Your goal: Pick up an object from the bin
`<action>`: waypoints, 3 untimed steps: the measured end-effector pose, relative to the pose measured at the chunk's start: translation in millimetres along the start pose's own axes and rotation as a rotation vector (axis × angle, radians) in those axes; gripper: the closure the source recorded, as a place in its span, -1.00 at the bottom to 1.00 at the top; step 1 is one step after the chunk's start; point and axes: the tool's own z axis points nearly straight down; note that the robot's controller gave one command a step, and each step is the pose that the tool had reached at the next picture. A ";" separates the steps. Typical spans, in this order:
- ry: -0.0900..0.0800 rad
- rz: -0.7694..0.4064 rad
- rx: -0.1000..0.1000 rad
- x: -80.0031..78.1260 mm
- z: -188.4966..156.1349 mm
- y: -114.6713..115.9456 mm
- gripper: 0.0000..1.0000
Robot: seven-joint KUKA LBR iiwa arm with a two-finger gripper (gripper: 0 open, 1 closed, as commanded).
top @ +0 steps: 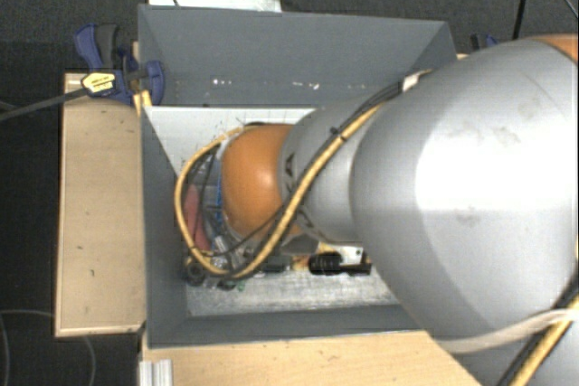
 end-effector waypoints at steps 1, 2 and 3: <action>0.000 0.003 0.000 0.1 0.0 0.0 1.00; 0.000 0.007 0.000 0.2 0.0 0.0 1.00; 0.000 0.010 0.000 0.2 0.0 -0.1 1.00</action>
Offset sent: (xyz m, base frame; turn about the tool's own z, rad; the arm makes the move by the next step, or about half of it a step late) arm 0.0000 0.0000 0.0000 0.0000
